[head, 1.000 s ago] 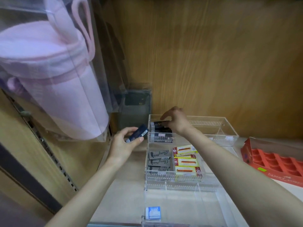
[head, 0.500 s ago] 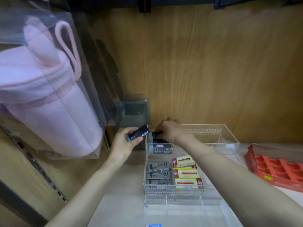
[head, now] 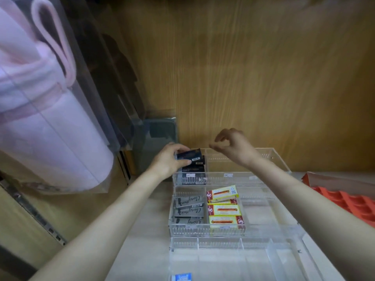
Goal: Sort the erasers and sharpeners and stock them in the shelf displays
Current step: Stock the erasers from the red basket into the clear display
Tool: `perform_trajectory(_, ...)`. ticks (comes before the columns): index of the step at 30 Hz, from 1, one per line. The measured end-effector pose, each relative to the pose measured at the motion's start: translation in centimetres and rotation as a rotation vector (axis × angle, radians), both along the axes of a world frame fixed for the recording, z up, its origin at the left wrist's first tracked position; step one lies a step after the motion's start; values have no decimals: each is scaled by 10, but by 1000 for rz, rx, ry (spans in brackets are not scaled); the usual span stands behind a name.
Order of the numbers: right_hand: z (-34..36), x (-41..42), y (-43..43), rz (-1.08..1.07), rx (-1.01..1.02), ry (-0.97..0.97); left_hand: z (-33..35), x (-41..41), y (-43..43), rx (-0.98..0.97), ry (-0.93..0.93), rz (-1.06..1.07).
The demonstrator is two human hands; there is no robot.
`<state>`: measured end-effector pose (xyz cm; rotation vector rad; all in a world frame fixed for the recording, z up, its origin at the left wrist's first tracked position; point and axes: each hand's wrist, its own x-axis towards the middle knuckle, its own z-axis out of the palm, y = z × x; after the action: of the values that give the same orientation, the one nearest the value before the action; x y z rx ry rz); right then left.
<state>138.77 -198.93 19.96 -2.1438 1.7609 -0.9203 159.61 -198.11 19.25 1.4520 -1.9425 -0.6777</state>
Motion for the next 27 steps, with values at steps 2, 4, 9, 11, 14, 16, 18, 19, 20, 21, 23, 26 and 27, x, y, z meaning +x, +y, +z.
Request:
perform_trajectory(2,-3,-14,12,-47,-32,-44,4,-4,-8,34,-204,-69)
perform_trajectory(4,-6,-24,22,-77,-48,-104,9,-7,-12,66,-374,-145)
perform_trajectory(9,-14,-31,43,-78,-46,-153,3,-13,-17,47,-447,-111)
perform_trajectory(11,-16,-32,55,-63,-62,-157,-2,-14,-17,17,-485,-67)
perform_trajectory(14,-25,-33,78,27,-40,-90,-9,-17,-7,-109,-428,33)
perform_trajectory(16,-37,-32,91,114,13,59,-15,-17,13,-276,-216,135)
perform_trajectory(18,-51,-30,97,166,23,245,-24,-14,42,-433,-40,156)
perform_trajectory(19,-56,-26,98,175,3,327,-29,-12,56,-484,6,134)
perform_trajectory(20,-60,-22,98,175,-34,408,-34,-10,69,-511,32,104)
perform_trajectory(21,-61,-16,99,163,-74,486,-39,-8,80,-511,41,77)
perform_trajectory(23,-63,-6,97,100,-102,656,-47,-5,97,-470,34,36)
perform_trajectory(26,-69,4,90,11,-39,871,-51,-4,112,-401,55,3)
perform_trajectory(27,-71,5,87,1,-10,901,-50,-4,115,-382,69,-2)
